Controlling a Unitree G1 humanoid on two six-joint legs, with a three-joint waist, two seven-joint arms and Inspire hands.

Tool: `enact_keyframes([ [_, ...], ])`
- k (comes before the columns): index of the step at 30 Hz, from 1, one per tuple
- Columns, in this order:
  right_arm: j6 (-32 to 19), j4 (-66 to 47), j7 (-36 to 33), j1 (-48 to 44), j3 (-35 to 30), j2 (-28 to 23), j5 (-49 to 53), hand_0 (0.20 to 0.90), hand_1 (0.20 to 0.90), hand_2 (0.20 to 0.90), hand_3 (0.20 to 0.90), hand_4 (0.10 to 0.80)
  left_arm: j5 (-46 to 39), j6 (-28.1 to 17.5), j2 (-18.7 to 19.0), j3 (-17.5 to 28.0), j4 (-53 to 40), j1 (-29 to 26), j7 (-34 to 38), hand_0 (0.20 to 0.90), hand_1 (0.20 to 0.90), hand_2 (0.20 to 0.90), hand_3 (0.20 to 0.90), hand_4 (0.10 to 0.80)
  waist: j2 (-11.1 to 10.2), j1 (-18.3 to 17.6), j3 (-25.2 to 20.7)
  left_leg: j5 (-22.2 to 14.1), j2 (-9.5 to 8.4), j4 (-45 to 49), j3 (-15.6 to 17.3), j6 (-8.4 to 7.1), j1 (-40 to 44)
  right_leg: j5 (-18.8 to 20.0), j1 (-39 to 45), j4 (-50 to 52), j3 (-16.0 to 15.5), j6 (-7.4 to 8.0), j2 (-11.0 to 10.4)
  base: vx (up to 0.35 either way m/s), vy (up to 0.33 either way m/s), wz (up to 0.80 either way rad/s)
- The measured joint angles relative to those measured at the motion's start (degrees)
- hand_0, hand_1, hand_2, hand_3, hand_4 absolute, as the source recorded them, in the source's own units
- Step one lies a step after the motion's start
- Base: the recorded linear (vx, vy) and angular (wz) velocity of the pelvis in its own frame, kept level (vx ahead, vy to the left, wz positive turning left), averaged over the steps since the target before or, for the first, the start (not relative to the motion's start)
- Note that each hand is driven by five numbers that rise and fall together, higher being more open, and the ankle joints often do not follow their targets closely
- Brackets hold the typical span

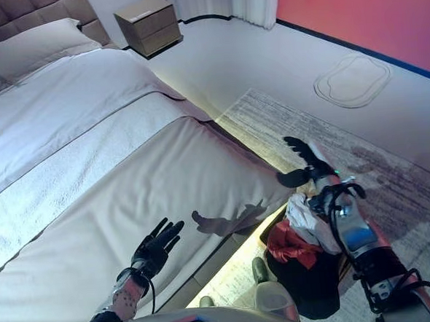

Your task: Pick up the clothes from the bed and place them into the basket

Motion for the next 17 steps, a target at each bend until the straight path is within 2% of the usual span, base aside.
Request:
enact_keyframes([
  [3, -4.2, 0.9, -1.5, 1.7, 3.9, 3.7, -0.3, 0.9, 0.9, 0.9, 0.9, 0.8, 4.7, -0.7, -0.5, -1.1, -0.5, 0.8, 2.3, 0.9, 0.9, 0.9, 0.9, 0.8, -0.6, 0.9, -0.4, 0.6, -0.28, 0.0, -1.7, 0.08, -0.9, 0.0, 0.0, 0.0, -1.7, 0.01, -0.8, 0.017, 0.0, 0.28],
  [6, -4.5, 5.0, -3.6, 1.7, 8.2, 7.0, -1.2, 0.9, 0.9, 0.9, 0.9, 0.8, 5.0, -0.8, -0.9, -2.3, -2.9, 0.9, 3.5, 0.9, 0.9, 0.9, 0.9, 0.8, -0.7, 2.3, -0.5, 1.0, -0.58, 0.0, -3.6, 0.2, -1.7, -0.2, 0.2, 0.0, -3.8, 0.21, -1.8, 0.025, -0.007, 0.4],
  [10, -4.5, 6.8, -3.5, 1.7, 13.7, 7.3, -3.1, 0.9, 0.9, 0.9, 0.9, 0.8, 5.1, -2.8, -0.6, -5.6, -7.1, 1.4, 3.7, 0.9, 0.9, 0.9, 0.9, 0.8, -0.9, 5.6, -0.7, 1.9, -0.59, 0.0, -6.6, 0.1, -2.8, -0.8, 0.7, 0.0, -7.1, 0.51, -2.4, 0.053, -0.005, 0.42],
  [13, -4.5, 7.0, -3.4, 1.5, 14.8, 7.2, -4.3, 0.9, 0.9, 0.9, 0.9, 0.8, 5.0, -3.1, -0.1, -6.6, -8.1, 2.0, 3.6, 0.9, 0.9, 0.9, 0.9, 0.8, -0.9, 7.5, -0.7, 2.3, -0.5, 0.0, -9.1, -0.13, -2.7, -1.2, 1.9, 0.0, -9.4, 0.09, -2.6, 0.078, -0.022, 0.39],
  [17, -4.2, 7.0, -2.5, 0.8, 14.8, 6.6, -5.4, 0.9, 0.9, 0.9, 0.9, 0.8, 5.1, -3.0, 1.8, -6.7, -8.1, 4.0, 2.9, 0.9, 0.9, 0.9, 0.9, 0.8, -1.3, 9.0, -1.0, 2.5, -0.38, 0.0, -11.1, -0.14, -3.2, -1.9, 2.5, 0.0, -11.5, 0.28, -2.8, 0.045, -0.025, 0.27],
])
